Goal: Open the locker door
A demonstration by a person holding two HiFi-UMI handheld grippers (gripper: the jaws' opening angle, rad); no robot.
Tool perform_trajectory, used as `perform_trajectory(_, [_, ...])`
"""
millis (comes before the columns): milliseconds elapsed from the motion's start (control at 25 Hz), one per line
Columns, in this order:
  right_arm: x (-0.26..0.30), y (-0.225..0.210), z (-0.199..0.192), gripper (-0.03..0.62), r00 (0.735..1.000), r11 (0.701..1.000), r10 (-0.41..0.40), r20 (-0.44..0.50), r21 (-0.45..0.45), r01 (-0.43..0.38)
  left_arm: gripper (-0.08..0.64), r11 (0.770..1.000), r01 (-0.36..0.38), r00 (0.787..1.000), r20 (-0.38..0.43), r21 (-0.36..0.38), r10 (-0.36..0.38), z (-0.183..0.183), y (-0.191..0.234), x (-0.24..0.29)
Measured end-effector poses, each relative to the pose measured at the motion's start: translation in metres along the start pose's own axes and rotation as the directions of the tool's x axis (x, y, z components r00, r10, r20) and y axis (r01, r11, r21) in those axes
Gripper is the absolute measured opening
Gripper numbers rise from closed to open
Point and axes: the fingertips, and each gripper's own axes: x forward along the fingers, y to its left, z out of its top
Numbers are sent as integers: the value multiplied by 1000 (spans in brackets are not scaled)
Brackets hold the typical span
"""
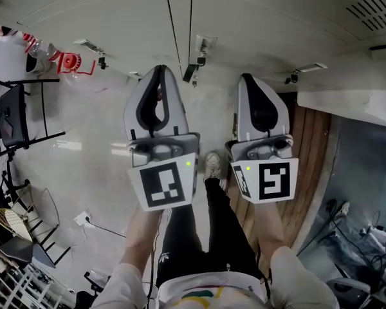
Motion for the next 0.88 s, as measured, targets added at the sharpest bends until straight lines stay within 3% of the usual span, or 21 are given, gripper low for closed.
perform_trajectory(200, [9,10,-27,5,999,1000,15,-36,-8,-15,21,1000,-5,1000,-28,-20,5,-23,7,-1])
perform_trajectory(520, [29,20,-39,6,997,998,52,-61,-39,-54,21,999,-9,999,-36,-39,7,-31,16,0])
perform_trajectory(680, [50,25,-59,83,989,995,99,-110,-22,-102,21,999,-2,1000,-29,-36,1,-32,18,-2])
perform_trajectory(880, [73,27,-80,113,985,995,96,-140,38,-91,23,999,4,1000,-30,-44,-5,-37,22,-7])
